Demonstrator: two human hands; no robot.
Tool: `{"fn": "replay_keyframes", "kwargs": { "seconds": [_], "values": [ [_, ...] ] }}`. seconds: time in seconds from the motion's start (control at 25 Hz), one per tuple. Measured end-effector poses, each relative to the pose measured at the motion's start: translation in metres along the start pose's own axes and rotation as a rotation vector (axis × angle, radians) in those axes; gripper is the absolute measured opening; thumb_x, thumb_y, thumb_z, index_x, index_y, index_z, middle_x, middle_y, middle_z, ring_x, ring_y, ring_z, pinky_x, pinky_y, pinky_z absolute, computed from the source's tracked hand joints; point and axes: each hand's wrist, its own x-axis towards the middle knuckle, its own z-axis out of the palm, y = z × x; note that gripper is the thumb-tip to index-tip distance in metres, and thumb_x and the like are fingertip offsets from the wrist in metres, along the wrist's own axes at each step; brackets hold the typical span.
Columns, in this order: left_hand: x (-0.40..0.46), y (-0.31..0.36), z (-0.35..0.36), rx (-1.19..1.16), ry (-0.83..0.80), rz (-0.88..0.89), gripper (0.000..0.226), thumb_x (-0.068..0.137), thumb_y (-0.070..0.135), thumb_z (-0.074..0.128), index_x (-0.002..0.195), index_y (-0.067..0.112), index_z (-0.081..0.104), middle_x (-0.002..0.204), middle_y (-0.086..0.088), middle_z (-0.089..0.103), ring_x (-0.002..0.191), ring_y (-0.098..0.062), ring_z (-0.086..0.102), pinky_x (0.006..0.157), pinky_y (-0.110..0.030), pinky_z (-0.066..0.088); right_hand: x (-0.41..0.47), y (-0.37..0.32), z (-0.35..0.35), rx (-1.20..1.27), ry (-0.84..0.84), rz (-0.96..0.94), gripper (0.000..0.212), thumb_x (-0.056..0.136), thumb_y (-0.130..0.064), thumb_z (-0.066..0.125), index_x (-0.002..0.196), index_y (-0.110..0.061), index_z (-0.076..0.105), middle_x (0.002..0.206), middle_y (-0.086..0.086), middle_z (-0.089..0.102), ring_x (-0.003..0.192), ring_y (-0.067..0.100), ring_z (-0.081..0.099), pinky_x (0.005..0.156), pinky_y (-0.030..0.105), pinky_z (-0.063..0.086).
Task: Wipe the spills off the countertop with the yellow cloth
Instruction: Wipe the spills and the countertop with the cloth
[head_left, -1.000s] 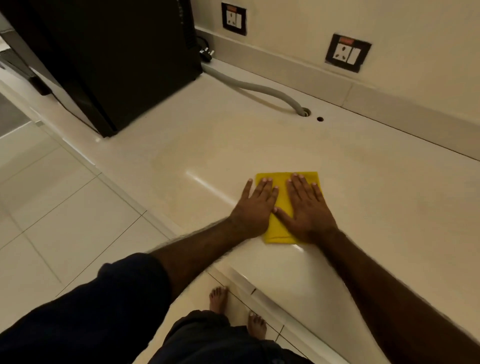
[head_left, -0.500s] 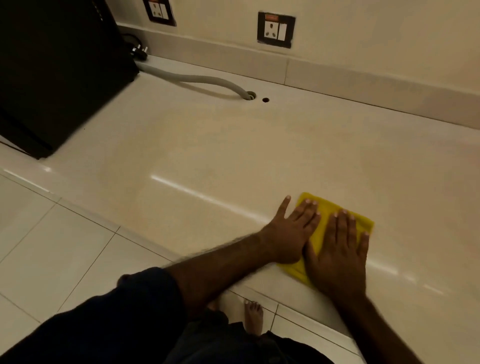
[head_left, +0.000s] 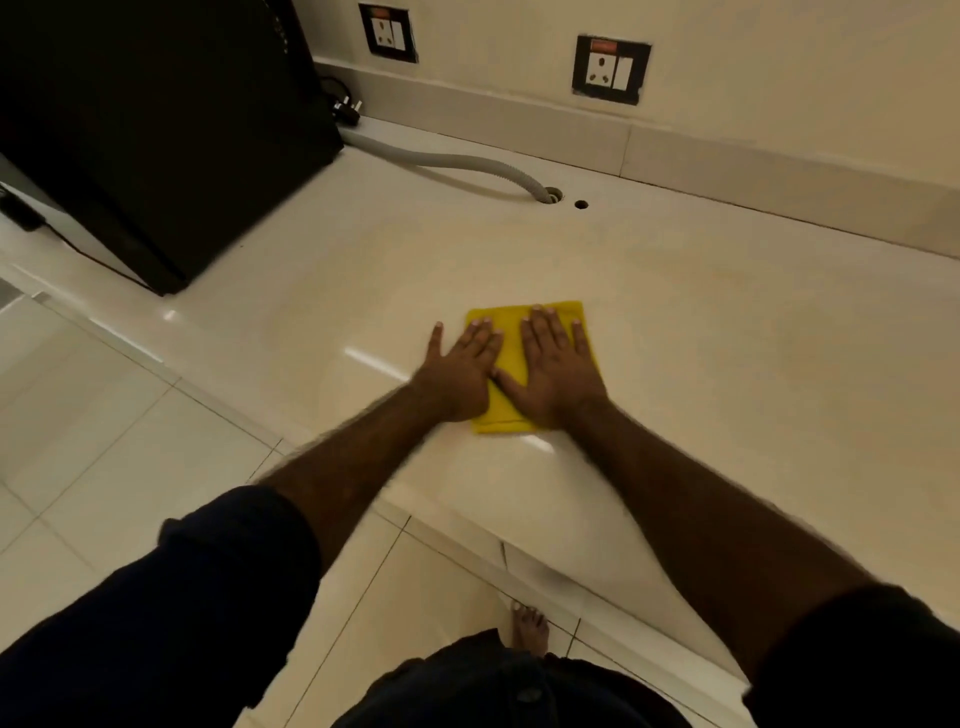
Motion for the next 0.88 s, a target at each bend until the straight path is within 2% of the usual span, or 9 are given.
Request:
{"fn": "replay_keyframes", "kwargs": {
  "seconds": [0.12, 0.24, 0.32, 0.44, 0.52, 0.64, 0.76, 0.88],
  "values": [
    [-0.042, -0.046, 0.015, -0.063, 0.043, -0.103, 0.065, 0.104, 0.031, 0.029, 0.166, 0.022, 0.012, 0.176, -0.007, 0.006, 0.163, -0.02, 0.008, 0.128, -0.064, -0.001, 0.018, -0.047, 0.006, 0.004, -0.047, -0.152, 0.096, 0.1, -0.073, 0.038, 0.17, -0.01, 0.017, 0.18, 0.013, 0.01, 0.169, 0.028, 0.004, 0.135, 0.054, -0.002],
    [-0.091, -0.065, 0.029, -0.128, 0.15, -0.172, 0.071, 0.098, 0.044, 0.015, 0.164, 0.02, 0.028, 0.174, -0.009, 0.021, 0.161, -0.025, 0.022, 0.126, -0.066, 0.011, 0.012, -0.079, 0.011, -0.028, -0.063, -0.293, 0.096, 0.1, -0.073, 0.038, 0.17, -0.012, 0.017, 0.181, 0.011, 0.009, 0.169, 0.028, 0.004, 0.135, 0.053, 0.0],
    [-0.115, -0.064, 0.035, -0.132, 0.206, -0.182, 0.074, 0.096, 0.047, 0.015, 0.161, 0.019, 0.036, 0.171, -0.01, 0.029, 0.158, -0.027, 0.031, 0.122, -0.065, 0.023, -0.002, -0.086, 0.013, -0.038, -0.049, -0.343, 0.095, 0.1, -0.074, 0.037, 0.17, -0.013, 0.02, 0.181, 0.011, 0.01, 0.169, 0.028, 0.006, 0.135, 0.053, 0.001],
    [-0.127, -0.049, 0.037, -0.15, 0.184, -0.157, 0.077, 0.093, 0.05, 0.017, 0.159, 0.018, 0.04, 0.17, -0.012, 0.031, 0.157, -0.028, 0.033, 0.119, -0.06, 0.028, -0.027, -0.077, 0.013, -0.025, -0.037, -0.359, 0.095, 0.099, -0.075, 0.035, 0.17, -0.014, 0.02, 0.181, 0.01, 0.011, 0.169, 0.027, 0.006, 0.136, 0.053, 0.003],
    [-0.118, -0.03, 0.034, -0.158, 0.154, -0.123, 0.078, 0.091, 0.05, 0.018, 0.16, 0.02, 0.039, 0.172, -0.011, 0.027, 0.158, -0.028, 0.03, 0.121, -0.057, 0.026, -0.04, -0.057, 0.009, -0.021, -0.033, -0.33, 0.095, 0.099, -0.075, 0.035, 0.171, -0.015, 0.018, 0.181, 0.009, 0.01, 0.169, 0.026, 0.005, 0.136, 0.052, 0.002],
    [-0.088, 0.007, 0.026, -0.138, 0.095, -0.025, 0.075, 0.092, 0.048, 0.024, 0.163, 0.026, 0.028, 0.175, -0.006, 0.016, 0.161, -0.022, 0.019, 0.126, -0.054, 0.013, -0.06, -0.012, -0.004, -0.028, -0.018, -0.223, 0.095, 0.099, -0.075, 0.039, 0.171, -0.016, 0.018, 0.181, 0.007, 0.011, 0.169, 0.024, 0.006, 0.136, 0.05, 0.003],
    [-0.055, 0.058, 0.016, -0.117, 0.083, 0.128, 0.072, 0.094, 0.045, 0.029, 0.164, 0.027, 0.026, 0.176, -0.004, 0.014, 0.162, -0.02, 0.015, 0.128, -0.058, 0.005, -0.096, 0.042, -0.013, -0.056, -0.011, -0.068, 0.093, 0.1, -0.072, 0.041, 0.171, -0.017, 0.018, 0.181, 0.007, 0.01, 0.169, 0.024, 0.005, 0.136, 0.05, 0.005],
    [-0.032, 0.114, 0.009, -0.091, 0.016, 0.272, 0.073, 0.097, 0.042, 0.044, 0.165, 0.029, 0.022, 0.177, -0.002, 0.009, 0.163, -0.017, 0.008, 0.127, -0.063, -0.005, -0.143, 0.079, -0.017, -0.048, 0.025, 0.115, 0.096, 0.097, -0.078, 0.029, 0.171, -0.017, 0.018, 0.181, 0.006, 0.01, 0.169, 0.024, 0.004, 0.136, 0.051, 0.005]
  ]
}}
